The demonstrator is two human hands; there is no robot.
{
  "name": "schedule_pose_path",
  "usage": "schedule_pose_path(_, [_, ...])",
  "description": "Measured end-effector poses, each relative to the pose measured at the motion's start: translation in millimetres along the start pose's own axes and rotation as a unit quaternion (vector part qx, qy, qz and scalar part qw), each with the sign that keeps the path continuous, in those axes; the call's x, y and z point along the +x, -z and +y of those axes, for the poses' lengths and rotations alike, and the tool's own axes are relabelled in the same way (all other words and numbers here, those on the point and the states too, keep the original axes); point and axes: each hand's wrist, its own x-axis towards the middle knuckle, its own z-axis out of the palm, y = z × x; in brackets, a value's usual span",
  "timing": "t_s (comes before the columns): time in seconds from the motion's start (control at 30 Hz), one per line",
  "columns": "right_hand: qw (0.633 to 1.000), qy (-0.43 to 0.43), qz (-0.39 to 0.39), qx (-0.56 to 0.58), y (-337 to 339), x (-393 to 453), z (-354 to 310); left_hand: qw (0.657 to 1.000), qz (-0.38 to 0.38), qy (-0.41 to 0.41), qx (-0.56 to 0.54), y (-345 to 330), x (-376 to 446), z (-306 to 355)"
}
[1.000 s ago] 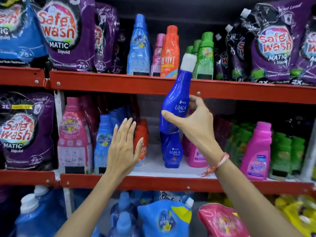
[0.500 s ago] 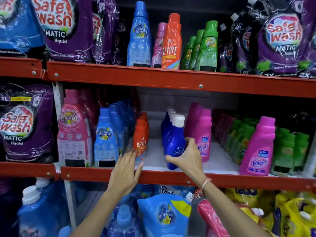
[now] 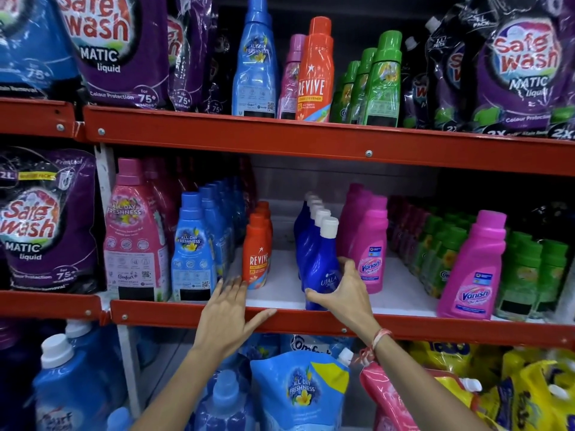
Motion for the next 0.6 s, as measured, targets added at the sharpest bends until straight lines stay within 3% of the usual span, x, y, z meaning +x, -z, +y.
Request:
schedule_pose_path(0.3, [0.998,0.003,-0.061,-0.017,12,-6,-4,1.0,-0.021,0.006,0.022,6,-1,1])
schedule_pose_path(0.5, [0.981,0.155,0.112,-0.028,40,-12,-52,1.0,-0.012,0.01,0.019,5,-1,2])
schedule_pose_path(0.6, [0.961,0.232,0.15,-0.007,56,-2,-86,1.0,-0.001,0.009,0.023,4,-1,1])
